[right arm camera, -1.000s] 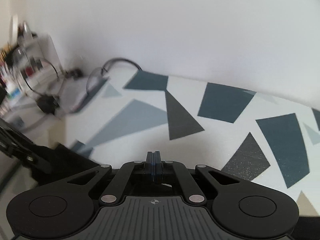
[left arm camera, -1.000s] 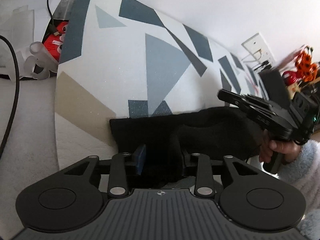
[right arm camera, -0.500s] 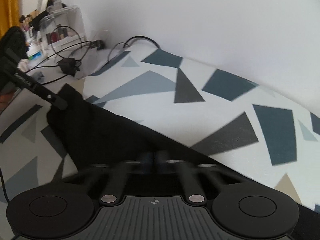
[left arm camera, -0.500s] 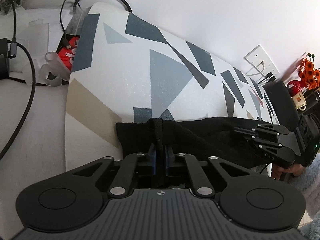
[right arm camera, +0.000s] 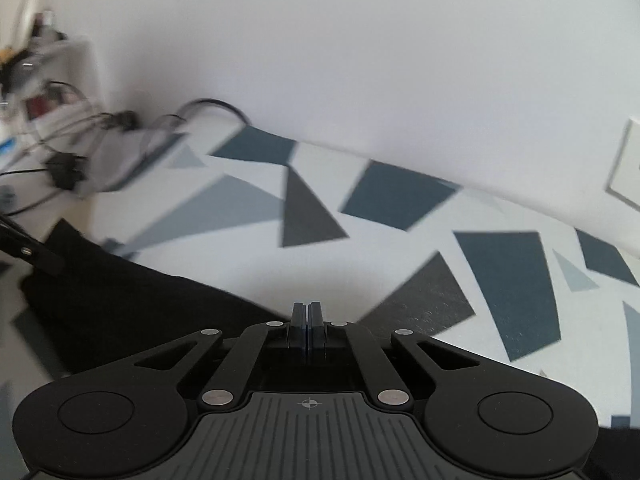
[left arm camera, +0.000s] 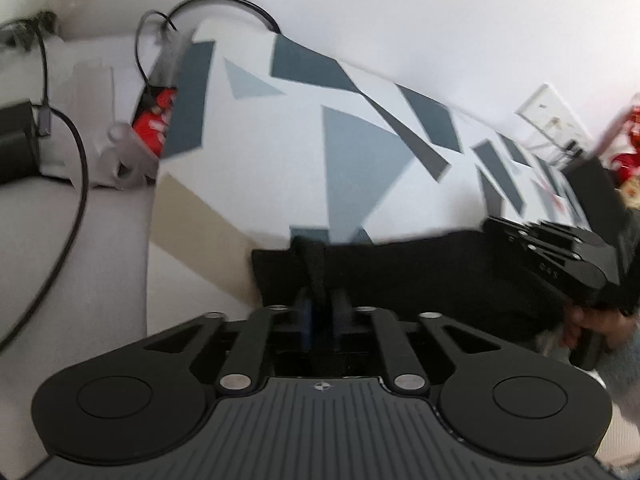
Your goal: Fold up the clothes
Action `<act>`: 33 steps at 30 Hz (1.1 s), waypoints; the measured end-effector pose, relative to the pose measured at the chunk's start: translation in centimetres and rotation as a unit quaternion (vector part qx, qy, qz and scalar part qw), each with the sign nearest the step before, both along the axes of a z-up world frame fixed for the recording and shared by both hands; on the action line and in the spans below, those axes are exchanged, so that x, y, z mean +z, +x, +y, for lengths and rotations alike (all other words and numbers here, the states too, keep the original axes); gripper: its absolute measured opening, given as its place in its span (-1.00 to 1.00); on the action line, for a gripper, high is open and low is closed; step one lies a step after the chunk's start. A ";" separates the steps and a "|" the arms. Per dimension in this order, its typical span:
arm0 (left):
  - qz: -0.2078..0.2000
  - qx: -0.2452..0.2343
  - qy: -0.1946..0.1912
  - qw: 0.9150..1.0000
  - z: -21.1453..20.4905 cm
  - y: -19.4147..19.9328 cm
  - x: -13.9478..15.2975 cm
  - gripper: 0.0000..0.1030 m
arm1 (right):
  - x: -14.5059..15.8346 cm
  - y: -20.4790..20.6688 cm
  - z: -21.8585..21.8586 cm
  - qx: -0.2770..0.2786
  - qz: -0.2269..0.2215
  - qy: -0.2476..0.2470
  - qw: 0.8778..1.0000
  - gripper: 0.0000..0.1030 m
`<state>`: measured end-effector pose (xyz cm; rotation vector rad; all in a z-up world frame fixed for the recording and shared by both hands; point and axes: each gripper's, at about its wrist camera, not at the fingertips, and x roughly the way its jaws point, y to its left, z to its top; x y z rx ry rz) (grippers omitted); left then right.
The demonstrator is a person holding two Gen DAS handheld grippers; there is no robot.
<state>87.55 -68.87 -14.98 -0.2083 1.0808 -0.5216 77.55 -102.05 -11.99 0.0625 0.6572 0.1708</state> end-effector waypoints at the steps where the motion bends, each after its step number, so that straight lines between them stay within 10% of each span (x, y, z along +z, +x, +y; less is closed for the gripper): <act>1: 0.003 0.001 -0.008 1.000 -0.1 0.0 0.1 -0.17 | 0.0 -0.4 -0.3 -0.012 -0.001 0.001 1.000 -0.84; 3: 0.005 -0.002 -0.009 1.000 -0.4 -0.4 0.3 0.25 | -0.1 -1.2 -0.8 -0.036 -0.004 0.004 0.999 -0.62; 5: -0.001 -0.009 0.010 1.000 -0.6 -1.0 0.4 0.25 | -0.2 -2.0 -1.3 -0.060 -0.007 0.006 0.998 -0.53; 7: -0.018 -0.016 0.025 0.999 -0.5 -1.9 0.4 -0.08 | -0.2 -2.8 -1.8 -0.084 -0.010 0.008 0.996 -0.44; 8: -0.026 -0.015 0.052 0.998 -0.6 -2.2 0.3 -0.70 | -0.2 -3.3 -2.0 -0.096 -0.012 0.010 0.995 -0.38; 9: -0.034 -0.011 0.082 0.996 -0.8 -2.3 0.2 -0.83 | -0.3 -3.7 -2.3 -0.108 -0.013 0.011 0.994 -0.33; 17: -0.081 0.004 0.212 0.974 -1.6 -1.0 0.1 -0.93 | -1.8 -9.2 -4.5 -0.275 0.019 -0.009 0.961 0.22; 20: -0.066 0.027 0.203 0.977 -1.1 -0.4 0.4 -0.93 | -3.2 -9.5 -4.2 -0.325 0.029 -0.045 0.944 0.28; 25: -0.101 0.040 0.194 0.975 -3.3 -1.8 2.8 -0.68 | -4.4 -7.7 -3.8 -0.283 0.036 -0.052 0.957 0.35; 29: -0.140 -0.066 0.182 0.971 -9.5 -5.0 3.6 0.03 | -4.8 -6.4 -3.6 -0.253 0.042 -0.056 0.965 0.38; 33: -0.138 -0.133 0.195 0.962 -15.1 -6.9 1.4 0.08 | -4.1 -7.1 -4.3 -0.264 0.034 -0.036 0.963 0.35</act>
